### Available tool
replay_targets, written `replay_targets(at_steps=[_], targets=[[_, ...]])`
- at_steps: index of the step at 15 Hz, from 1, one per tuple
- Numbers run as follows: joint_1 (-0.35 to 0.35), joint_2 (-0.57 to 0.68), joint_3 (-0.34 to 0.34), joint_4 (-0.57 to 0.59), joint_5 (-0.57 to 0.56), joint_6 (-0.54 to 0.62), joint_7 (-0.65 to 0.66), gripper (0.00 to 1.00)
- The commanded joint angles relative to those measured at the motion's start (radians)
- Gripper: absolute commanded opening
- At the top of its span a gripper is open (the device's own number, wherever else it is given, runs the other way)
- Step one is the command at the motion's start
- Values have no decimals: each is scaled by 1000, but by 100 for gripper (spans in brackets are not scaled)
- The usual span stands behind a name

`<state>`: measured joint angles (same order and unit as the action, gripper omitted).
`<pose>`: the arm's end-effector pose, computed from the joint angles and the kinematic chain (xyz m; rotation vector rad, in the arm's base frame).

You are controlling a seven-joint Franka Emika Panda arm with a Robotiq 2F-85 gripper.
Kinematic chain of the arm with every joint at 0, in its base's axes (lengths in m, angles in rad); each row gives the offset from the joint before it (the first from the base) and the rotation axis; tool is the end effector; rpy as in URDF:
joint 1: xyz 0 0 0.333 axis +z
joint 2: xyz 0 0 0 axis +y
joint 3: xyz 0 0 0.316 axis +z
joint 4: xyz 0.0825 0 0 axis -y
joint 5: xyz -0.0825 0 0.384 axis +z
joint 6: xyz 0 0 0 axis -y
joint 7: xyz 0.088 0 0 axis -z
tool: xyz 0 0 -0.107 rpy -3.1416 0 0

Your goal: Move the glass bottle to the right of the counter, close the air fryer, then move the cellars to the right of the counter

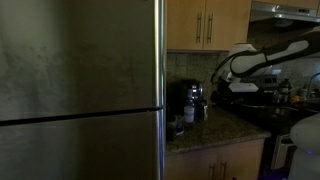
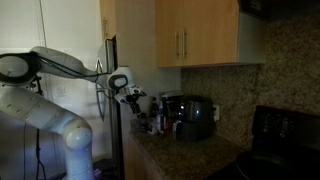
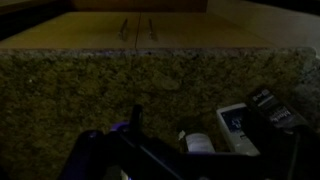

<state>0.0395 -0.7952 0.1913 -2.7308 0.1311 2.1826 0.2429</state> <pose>0.3241 0.0806 0.4663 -3.0836 0.1771 -0.3722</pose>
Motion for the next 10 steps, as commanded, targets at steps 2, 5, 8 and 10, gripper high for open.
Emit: replay_targets(at_steps=[2, 5, 8, 10], targets=[[-8, 70, 24, 73, -34, 43, 100, 100], [-43, 142, 36, 143, -80, 3, 127, 100], [-60, 245, 62, 215, -86, 48, 222, 100], [-70, 294, 73, 278, -88, 56, 286, 100]])
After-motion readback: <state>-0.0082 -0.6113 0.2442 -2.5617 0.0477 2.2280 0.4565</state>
